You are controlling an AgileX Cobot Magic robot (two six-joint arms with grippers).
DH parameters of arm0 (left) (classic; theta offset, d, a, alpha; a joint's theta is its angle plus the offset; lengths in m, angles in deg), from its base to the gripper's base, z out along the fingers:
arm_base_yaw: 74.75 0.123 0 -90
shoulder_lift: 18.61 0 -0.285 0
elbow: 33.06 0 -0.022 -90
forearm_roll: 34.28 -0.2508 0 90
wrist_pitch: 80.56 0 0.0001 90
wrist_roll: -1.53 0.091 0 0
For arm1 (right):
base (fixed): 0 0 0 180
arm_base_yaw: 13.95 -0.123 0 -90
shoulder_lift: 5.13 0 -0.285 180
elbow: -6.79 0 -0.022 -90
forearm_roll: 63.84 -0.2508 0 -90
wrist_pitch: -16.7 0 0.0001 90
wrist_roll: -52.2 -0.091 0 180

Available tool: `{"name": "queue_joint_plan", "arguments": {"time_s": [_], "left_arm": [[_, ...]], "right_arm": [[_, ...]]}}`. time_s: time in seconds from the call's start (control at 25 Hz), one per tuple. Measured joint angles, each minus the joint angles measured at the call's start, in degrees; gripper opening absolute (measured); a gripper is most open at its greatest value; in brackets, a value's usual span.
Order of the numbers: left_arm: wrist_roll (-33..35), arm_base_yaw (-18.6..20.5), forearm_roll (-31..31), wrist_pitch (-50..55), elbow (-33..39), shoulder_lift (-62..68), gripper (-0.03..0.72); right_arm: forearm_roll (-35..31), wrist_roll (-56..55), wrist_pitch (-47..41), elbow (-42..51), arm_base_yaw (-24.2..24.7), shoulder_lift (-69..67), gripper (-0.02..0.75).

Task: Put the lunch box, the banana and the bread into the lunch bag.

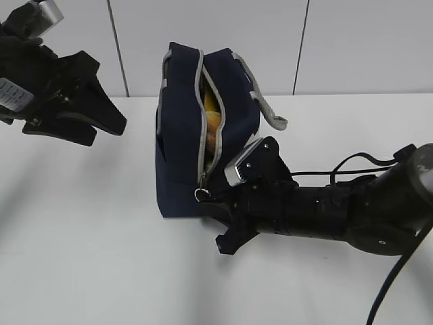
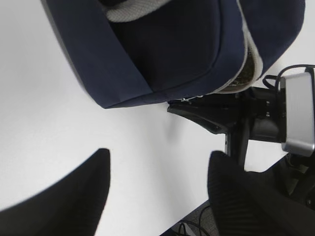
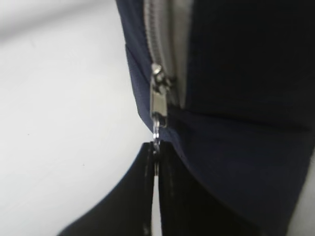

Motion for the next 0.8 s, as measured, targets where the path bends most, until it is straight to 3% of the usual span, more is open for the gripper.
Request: {"name": "queue_joint_plan", "arguments": {"time_s": [0.64,0.8], "left_arm": [[0.0,0.0,0.0,0.12,0.0,0.0,0.433],[0.0,0.0,0.0,0.12,0.0,0.0,0.433]], "right_arm": [[0.0,1.24,0.14,2.3,0.0,4.22,-0.016],[4.1,0.11,-0.66,2.3,0.0,6.2,-0.016]]}}
